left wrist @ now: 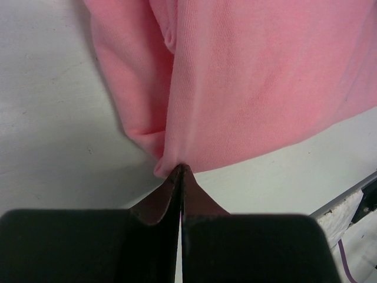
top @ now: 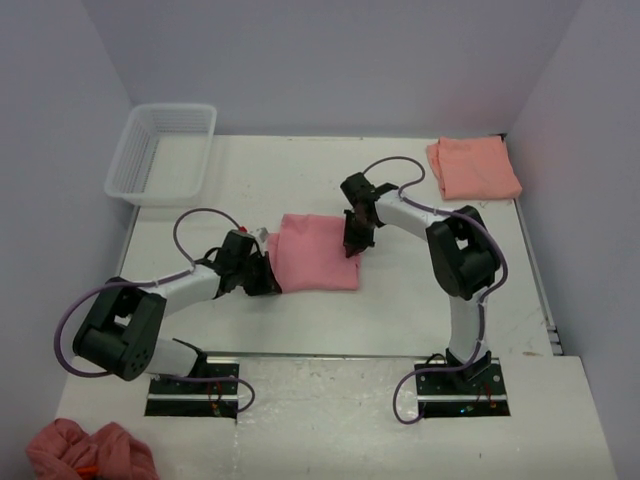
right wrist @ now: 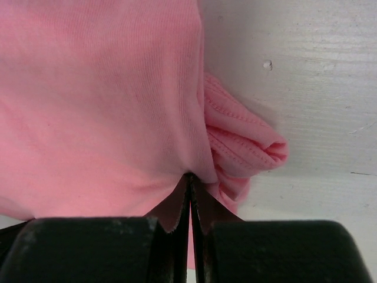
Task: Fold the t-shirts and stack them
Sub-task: Smooth out wrinkles on the folded tshirt
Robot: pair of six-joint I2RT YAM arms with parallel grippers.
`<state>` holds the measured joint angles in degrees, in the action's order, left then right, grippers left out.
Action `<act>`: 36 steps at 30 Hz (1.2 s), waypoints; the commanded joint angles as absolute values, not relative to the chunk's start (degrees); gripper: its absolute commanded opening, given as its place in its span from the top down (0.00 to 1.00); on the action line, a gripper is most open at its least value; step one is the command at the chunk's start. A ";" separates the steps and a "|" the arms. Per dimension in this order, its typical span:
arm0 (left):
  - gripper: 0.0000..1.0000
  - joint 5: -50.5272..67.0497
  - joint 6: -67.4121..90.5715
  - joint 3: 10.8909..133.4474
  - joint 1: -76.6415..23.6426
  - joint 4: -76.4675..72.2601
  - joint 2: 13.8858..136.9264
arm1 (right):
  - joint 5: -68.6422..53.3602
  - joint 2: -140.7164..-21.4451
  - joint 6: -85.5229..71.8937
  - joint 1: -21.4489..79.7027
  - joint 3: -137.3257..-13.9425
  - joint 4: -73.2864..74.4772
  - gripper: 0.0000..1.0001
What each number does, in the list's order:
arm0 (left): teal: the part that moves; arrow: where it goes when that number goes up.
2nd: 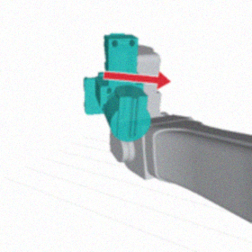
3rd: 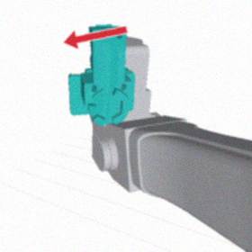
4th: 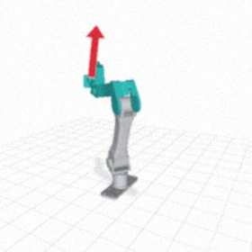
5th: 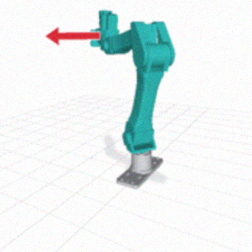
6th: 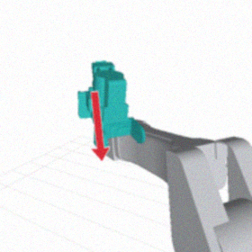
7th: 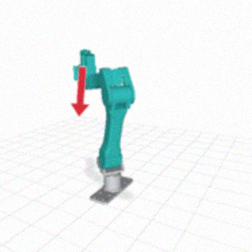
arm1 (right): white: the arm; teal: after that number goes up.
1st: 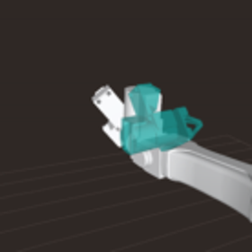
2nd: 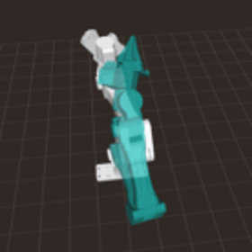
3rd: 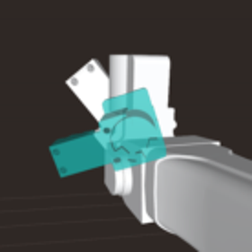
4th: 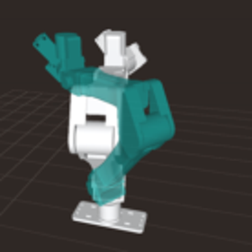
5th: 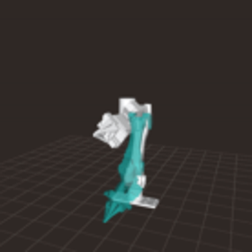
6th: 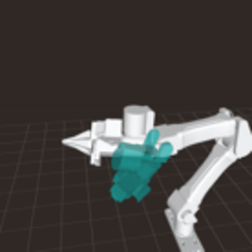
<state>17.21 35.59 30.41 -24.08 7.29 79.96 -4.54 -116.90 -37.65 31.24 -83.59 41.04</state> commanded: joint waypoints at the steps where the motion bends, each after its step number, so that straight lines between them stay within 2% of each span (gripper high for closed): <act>1: 1.00 14.06 35.60 26.72 -24.26 8.53 81.12 | -3.96 -117.16 -39.81 31.29 -79.63 41.14 1.00; 7: 1.00 14.59 36.47 23.91 -24.26 7.12 80.69 | -3.25 -116.02 -40.61 31.29 -76.56 40.26 1.00; 11: 1.00 13.98 37.35 23.28 -25.83 9.30 73.16 | -1.33 -112.87 -37.63 31.90 -76.20 39.47 0.98; 13: 1.00 9.60 37.79 26.08 -27.41 14.73 68.67 | -0.97 -108.14 -35.95 32.08 -76.03 38.41 0.91; 14: 1.00 8.01 38.14 27.06 -28.90 16.42 67.16 | -0.71 -106.63 -35.08 32.17 -76.37 38.50 0.82; 17: 1.00 5.01 39.28 30.32 -30.49 20.73 62.15 | -0.36 -103.11 -32.97 32.25 -79.61 41.03 0.69; 21: 1.00 3.35 40.43 34.09 -31.38 23.99 58.45 | -0.18 -98.80 -31.82 32.43 -82.18 44.82 0.64; 25: 1.00 1.06 39.73 39.27 -32.17 27.94 59.41 | -1.93 -93.88 -31.64 32.34 -81.21 46.40 0.52; 27: 1.00 1.49 39.29 40.77 -32.17 27.95 60.64 | -2.72 -92.03 -31.55 32.43 -79.02 46.32 0.40; 28: 1.00 1.58 39.20 42.61 -32.34 27.60 62.56 | -3.07 -91.50 -31.64 32.34 -78.06 45.71 0.24; 29: 1.00 1.93 38.33 43.58 -32.26 27.08 63.97 | -3.60 -91.06 -31.47 32.26 -75.52 45.01 0.15; 32: 1.00 2.37 36.13 49.38 -32.34 26.54 71.08 | -5.80 -89.83 -31.55 31.99 -69.99 40.97 0.11; 36: 1.00 3.60 34.98 55.80 -32.26 24.70 79.70 | -10.27 -87.72 -33.31 29.10 -61.80 33.06 0.11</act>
<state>3.20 37.30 51.20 -32.03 26.02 76.31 -6.11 -89.80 -32.29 31.20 -66.13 38.57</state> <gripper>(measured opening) 0.002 0.892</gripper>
